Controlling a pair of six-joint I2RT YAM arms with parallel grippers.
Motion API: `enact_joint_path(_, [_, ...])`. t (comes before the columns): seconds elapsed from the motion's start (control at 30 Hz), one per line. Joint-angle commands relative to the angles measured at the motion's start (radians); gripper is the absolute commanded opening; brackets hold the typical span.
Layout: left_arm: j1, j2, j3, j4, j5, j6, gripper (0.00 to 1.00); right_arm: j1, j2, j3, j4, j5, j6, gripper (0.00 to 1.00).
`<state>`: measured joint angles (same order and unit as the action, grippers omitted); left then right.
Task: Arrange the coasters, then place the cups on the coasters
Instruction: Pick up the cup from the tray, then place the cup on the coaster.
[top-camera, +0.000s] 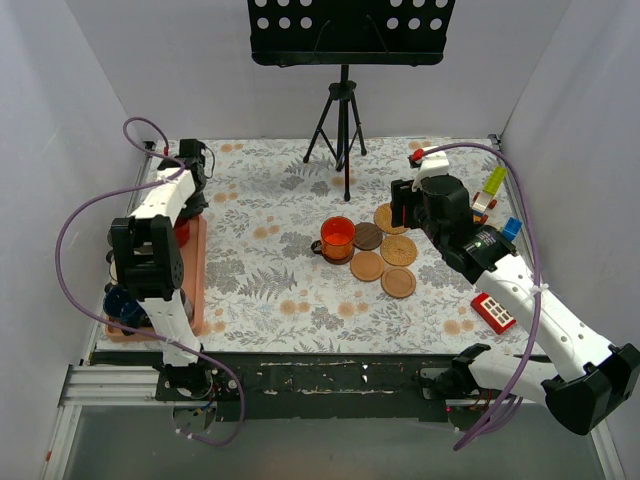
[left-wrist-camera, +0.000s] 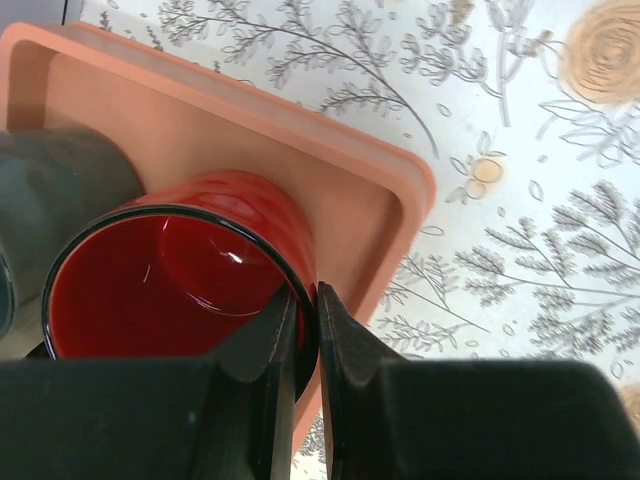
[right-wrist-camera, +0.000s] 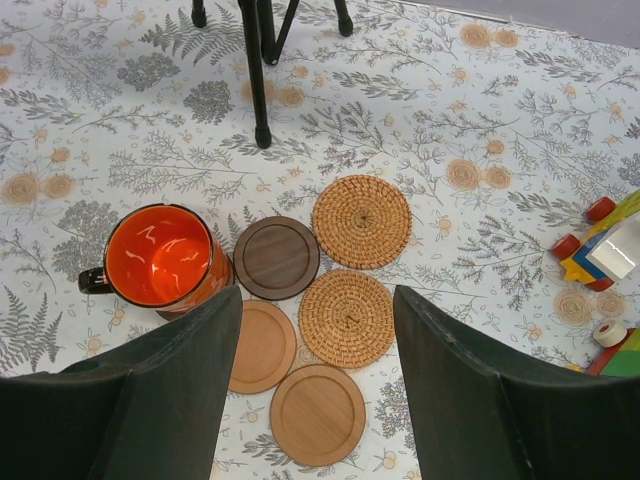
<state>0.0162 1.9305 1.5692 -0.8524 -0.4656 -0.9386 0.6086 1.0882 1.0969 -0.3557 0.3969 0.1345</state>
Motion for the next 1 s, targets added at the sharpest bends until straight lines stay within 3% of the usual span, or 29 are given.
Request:
enact_joint_path(0.0, [-0.056, -0.133, 0.051, 0.016, -0.019, -0.002, 0.0, -0.004, -0.024, 0.029, 0.055, 0.002, -0.004, 0.7])
enact_joint_path(0.5, [-0.202, -0.157, 0.248, -0.089, 0.013, -0.117, 0.0, -0.004, -0.042, 0.029, 0.06, 0.007, -0.001, 0.7])
enact_joint_path(0.97, [-0.485, -0.041, 0.48, -0.074, 0.212, -0.218, 0.0, -0.004, -0.079, 0.014, 0.044, 0.033, 0.011, 0.7])
